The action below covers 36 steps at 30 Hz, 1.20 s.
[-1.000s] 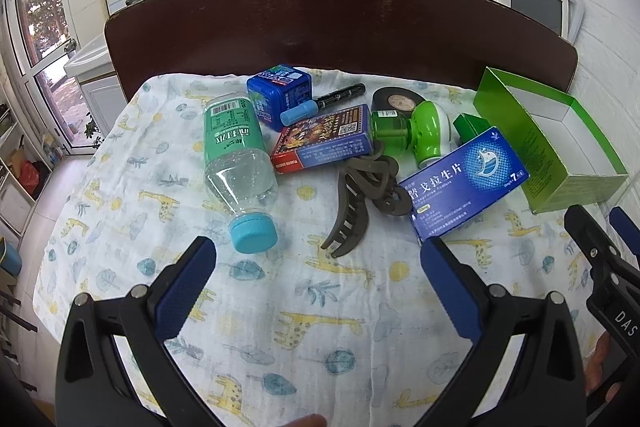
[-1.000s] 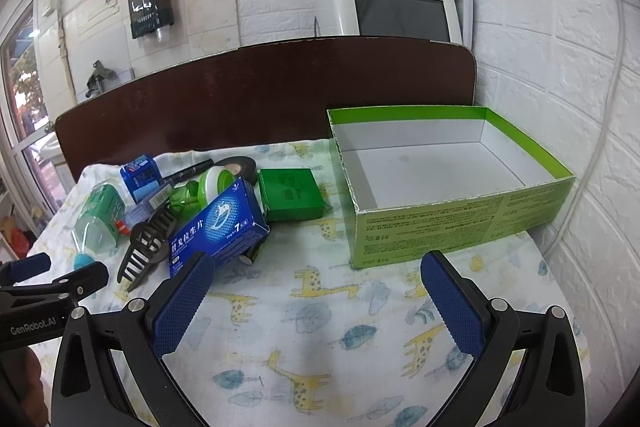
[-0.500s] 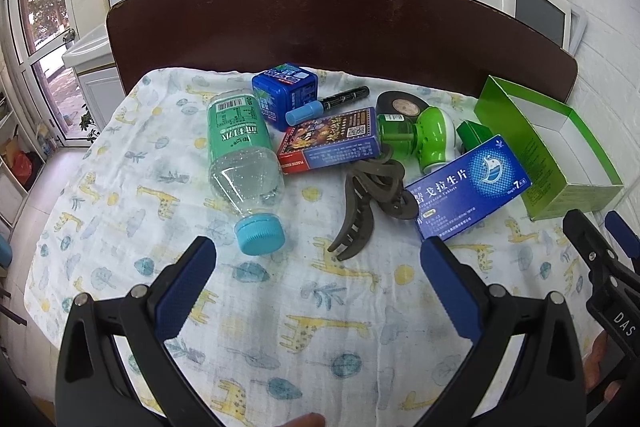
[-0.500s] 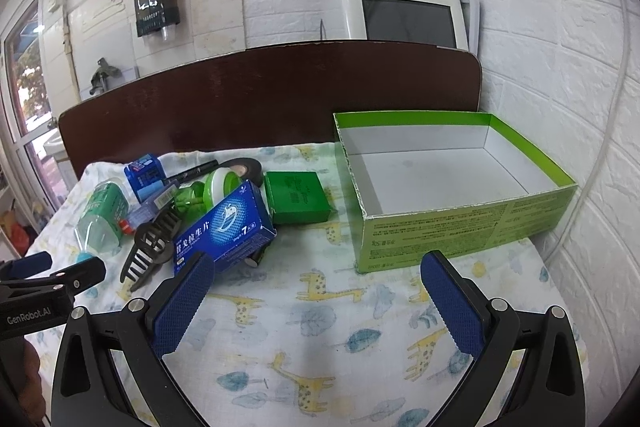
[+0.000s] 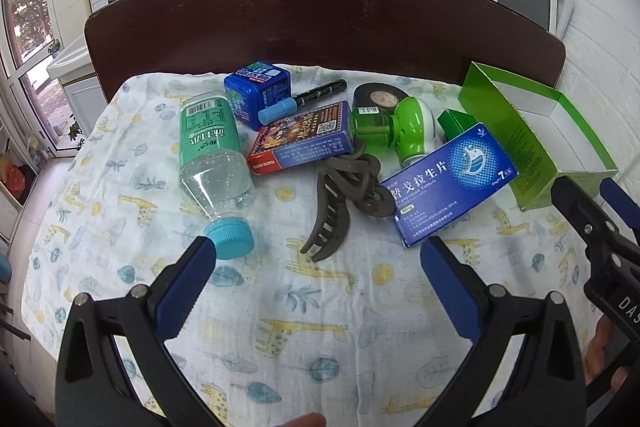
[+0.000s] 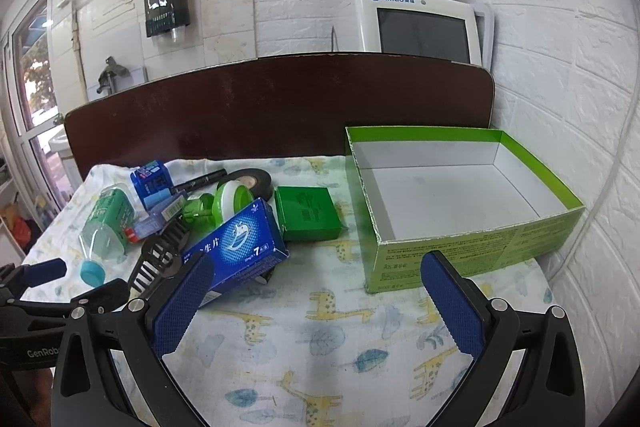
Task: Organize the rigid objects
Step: 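Move the right tool toward the blue medicine box, then grasp the blue medicine box with the right gripper and lift it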
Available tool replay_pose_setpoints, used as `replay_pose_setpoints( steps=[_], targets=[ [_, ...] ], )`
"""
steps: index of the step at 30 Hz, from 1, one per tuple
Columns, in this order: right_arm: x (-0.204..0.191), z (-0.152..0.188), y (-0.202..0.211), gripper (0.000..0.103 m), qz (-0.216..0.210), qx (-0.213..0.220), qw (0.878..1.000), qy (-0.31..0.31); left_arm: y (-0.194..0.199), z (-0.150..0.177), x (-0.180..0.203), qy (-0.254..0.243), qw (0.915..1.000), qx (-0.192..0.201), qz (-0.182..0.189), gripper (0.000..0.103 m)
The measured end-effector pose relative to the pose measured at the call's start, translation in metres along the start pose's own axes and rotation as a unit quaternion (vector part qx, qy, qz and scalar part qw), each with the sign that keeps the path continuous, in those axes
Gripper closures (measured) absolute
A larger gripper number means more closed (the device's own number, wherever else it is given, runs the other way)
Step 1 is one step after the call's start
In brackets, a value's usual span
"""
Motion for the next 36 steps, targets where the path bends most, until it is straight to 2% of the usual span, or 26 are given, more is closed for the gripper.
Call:
replay_pose_setpoints(
  steps=[9,12,14,15,17,18,19,21,26,27,29,30,34,36],
  targets=[
    [-0.005,-0.010,0.004,0.000,-0.022,0.014,1.000,0.007,-0.001,0.001,0.013,-0.015,0.9998,-0.005,0.015,0.001],
    [-0.010,-0.014,0.004,0.000,-0.039,0.013,0.999,0.008,-0.003,0.000,0.015,-0.006,0.9996,-0.009,0.027,0.002],
    [-0.016,-0.016,0.001,0.000,-0.056,0.008,0.998,0.013,-0.003,0.001,0.022,0.013,0.9979,-0.014,0.062,0.006],
    [-0.020,-0.018,0.000,0.001,-0.066,0.004,0.998,0.019,-0.002,0.002,0.029,0.018,0.9959,-0.017,0.088,0.011],
    [-0.029,-0.025,-0.001,0.014,-0.091,0.001,0.995,0.032,-0.004,0.006,0.044,0.010,0.9914,-0.030,0.127,0.015],
    [-0.034,-0.029,-0.003,0.025,-0.105,-0.002,0.994,0.037,-0.005,0.008,0.050,0.005,0.9901,-0.034,0.136,0.017],
    [-0.036,-0.030,-0.005,0.039,-0.114,-0.008,0.993,0.041,-0.007,0.009,0.054,0.000,0.9897,-0.036,0.139,0.019],
    [-0.041,-0.033,-0.015,0.053,-0.119,-0.026,0.991,0.056,-0.012,0.011,0.060,-0.003,0.9895,-0.039,0.139,0.023],
    [-0.047,-0.029,-0.039,0.054,-0.123,-0.060,0.988,0.073,-0.033,0.012,0.062,0.015,0.9828,-0.071,0.170,0.035],
    [-0.047,-0.028,-0.043,0.054,-0.127,-0.070,0.987,0.070,-0.036,0.012,0.062,0.019,0.9811,-0.077,0.176,0.041],
    [-0.048,-0.022,-0.053,0.061,-0.139,-0.091,0.984,0.065,-0.046,0.012,0.061,0.033,0.9751,-0.093,0.198,0.051],
    [-0.048,-0.019,-0.057,0.072,-0.142,-0.102,0.983,0.064,-0.048,0.012,0.060,0.040,0.9716,-0.102,0.210,0.056],
    [-0.041,-0.013,-0.068,0.085,-0.122,-0.115,0.984,0.067,-0.052,0.008,0.058,0.053,0.9638,-0.107,0.238,0.056],
    [-0.037,-0.012,-0.069,0.085,-0.127,-0.123,0.982,0.061,-0.051,0.008,0.056,0.054,0.9622,-0.110,0.243,0.055]
  ],
)
Point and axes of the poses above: each gripper's, at about its wrist camera, not at the fingertips, and y roughly against the way its jaws point, x to its right, z to its underside, the point moved 7 cm from there along -y, roughly the way its jaws point, and after that the axes turned 6 degrees about z, right-handed, at the moved point
